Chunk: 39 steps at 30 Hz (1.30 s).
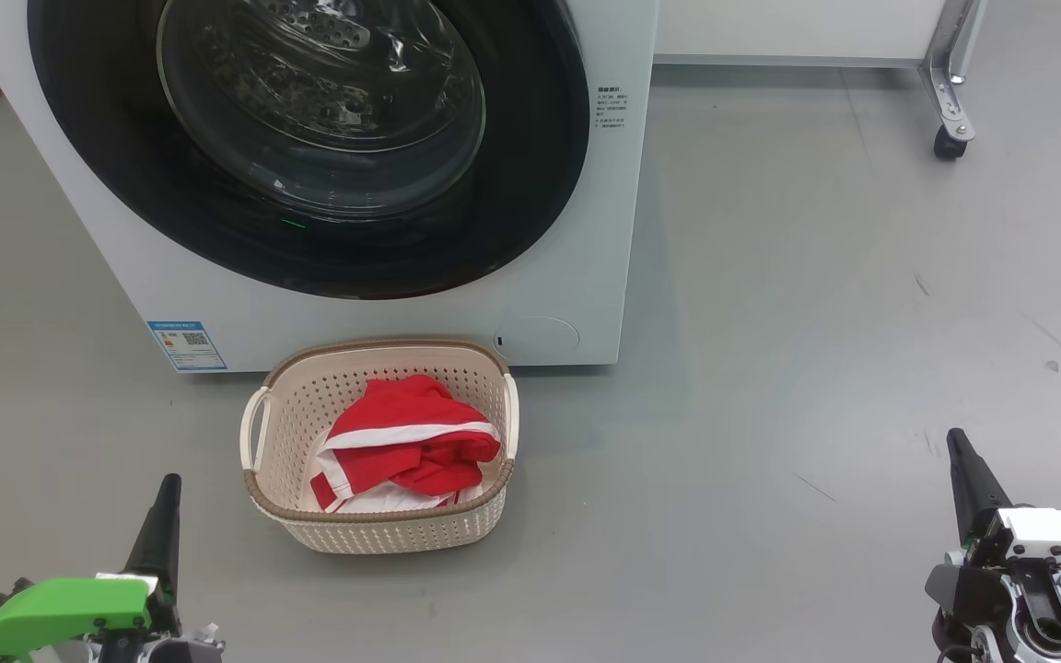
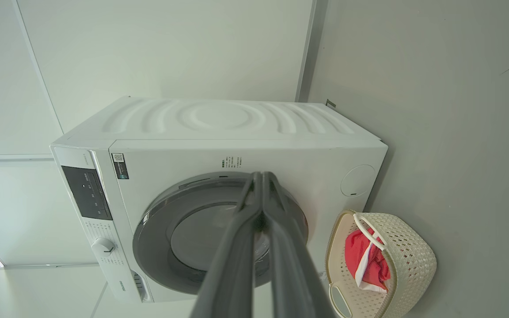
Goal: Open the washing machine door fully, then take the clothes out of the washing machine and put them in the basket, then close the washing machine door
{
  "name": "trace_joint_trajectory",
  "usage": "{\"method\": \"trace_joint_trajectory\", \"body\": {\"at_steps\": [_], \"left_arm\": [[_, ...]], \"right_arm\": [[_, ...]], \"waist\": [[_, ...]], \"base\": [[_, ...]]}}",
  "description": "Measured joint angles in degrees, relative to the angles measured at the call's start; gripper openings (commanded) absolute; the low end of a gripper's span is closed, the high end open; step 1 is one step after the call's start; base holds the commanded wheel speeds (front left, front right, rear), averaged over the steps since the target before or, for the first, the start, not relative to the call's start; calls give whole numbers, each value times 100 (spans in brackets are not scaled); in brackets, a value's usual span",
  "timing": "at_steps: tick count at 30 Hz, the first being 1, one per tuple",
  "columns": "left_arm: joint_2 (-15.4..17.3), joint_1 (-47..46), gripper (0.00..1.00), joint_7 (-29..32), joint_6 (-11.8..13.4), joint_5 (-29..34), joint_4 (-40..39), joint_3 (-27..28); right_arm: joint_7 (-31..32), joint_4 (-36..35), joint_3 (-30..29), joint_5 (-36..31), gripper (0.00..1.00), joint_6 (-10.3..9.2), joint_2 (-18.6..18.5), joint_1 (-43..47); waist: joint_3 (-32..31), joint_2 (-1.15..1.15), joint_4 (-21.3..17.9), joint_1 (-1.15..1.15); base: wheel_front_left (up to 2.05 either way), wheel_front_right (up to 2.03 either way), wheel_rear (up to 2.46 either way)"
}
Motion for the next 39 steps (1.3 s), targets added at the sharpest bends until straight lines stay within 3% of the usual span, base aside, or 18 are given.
{"method": "trace_joint_trajectory", "body": {"at_steps": [39], "left_arm": [[0,-3,0,0,0,0,0,7]], "right_arm": [[0,0,0,1,0,0,1,-1]], "waist": [[0,0,0,0]], "base": [[0,0,0]]}}
